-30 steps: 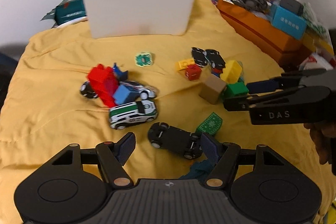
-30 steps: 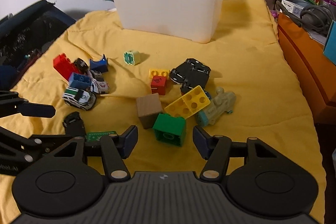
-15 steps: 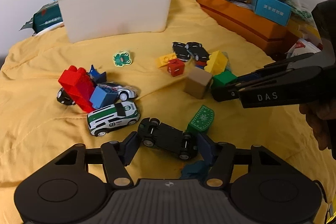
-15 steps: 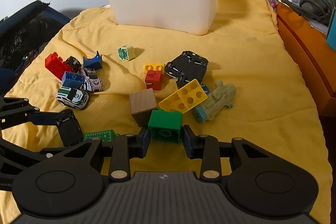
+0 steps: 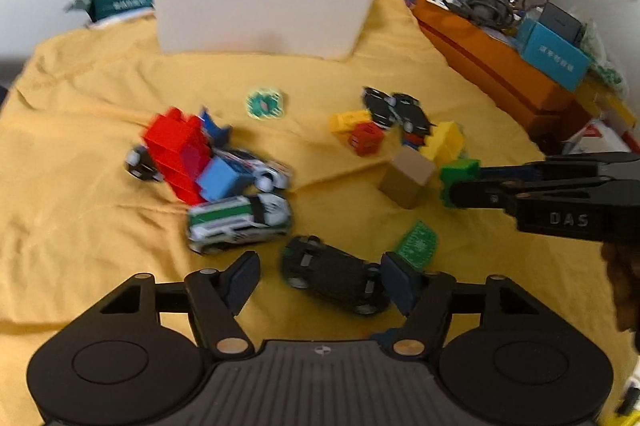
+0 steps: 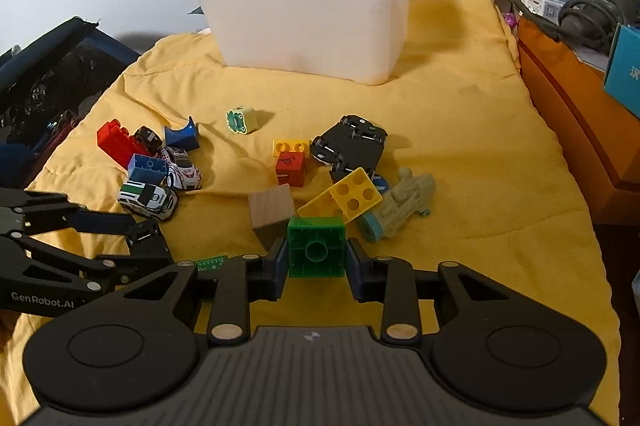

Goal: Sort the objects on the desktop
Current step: 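Grasp the black toy car with the left gripper while the right grasps a green brick, then carry the black car and green brick over the white bin, then open both grippers to drop the car and green brick into the bin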

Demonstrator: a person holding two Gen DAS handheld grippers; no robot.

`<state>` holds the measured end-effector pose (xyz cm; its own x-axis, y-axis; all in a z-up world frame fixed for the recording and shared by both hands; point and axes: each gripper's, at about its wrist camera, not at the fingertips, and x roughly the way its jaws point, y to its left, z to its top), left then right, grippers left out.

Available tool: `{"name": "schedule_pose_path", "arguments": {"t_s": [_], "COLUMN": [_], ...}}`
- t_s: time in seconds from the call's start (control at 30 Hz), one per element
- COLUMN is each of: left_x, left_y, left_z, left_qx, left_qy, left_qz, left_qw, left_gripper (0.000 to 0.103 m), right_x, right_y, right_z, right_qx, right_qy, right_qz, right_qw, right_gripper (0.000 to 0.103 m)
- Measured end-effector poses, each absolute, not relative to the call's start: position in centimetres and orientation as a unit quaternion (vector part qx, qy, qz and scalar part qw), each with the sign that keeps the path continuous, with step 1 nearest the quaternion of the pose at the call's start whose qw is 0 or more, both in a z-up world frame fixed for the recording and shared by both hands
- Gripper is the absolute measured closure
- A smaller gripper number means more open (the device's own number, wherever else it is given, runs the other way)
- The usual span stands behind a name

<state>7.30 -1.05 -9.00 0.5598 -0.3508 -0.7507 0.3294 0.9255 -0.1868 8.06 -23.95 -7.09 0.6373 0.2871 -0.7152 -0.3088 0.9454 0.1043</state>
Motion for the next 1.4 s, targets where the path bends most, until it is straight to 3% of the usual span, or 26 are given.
{"name": "schedule_pose_path", "arguments": {"t_s": [0.27, 0.33, 0.5, 0.67, 1.0, 1.4], "left_x": [6.1, 5.8, 5.8, 6.6, 17.1, 29.7], "left_y": [-2.9, -3.2, -2.6, -0.7, 4.1, 2.1], "left_z": [-9.7, -9.8, -8.9, -4.7, 7.6, 8.6], "left_qx": [0.065, 0.087, 0.071, 0.025, -0.052, -0.031], "left_qy": [0.409, 0.397, 0.392, 0.356, 0.264, 0.284], "left_qz": [-0.221, -0.226, -0.221, -0.195, -0.129, -0.11], "left_qw": [0.883, 0.885, 0.89, 0.913, 0.955, 0.952], "left_gripper": [0.029, 0.035, 0.035, 0.035, 0.035, 0.034], "right_x": [7.8, 7.8, 7.5, 8.1, 18.2, 29.9], "right_y": [-24.3, -24.5, -25.1, -25.1, -22.7, -20.9], "right_z": [-7.2, -7.1, -6.5, -4.0, 4.9, 5.5], "right_qx": [-0.01, -0.008, -0.004, 0.006, 0.024, 0.008], "right_qy": [0.393, 0.393, 0.379, 0.348, 0.262, 0.31], "right_qz": [0.166, 0.165, 0.162, 0.17, 0.193, 0.154], "right_qw": [0.904, 0.905, 0.911, 0.922, 0.945, 0.938], "right_gripper": [0.069, 0.069, 0.069, 0.069, 0.069, 0.066]}}
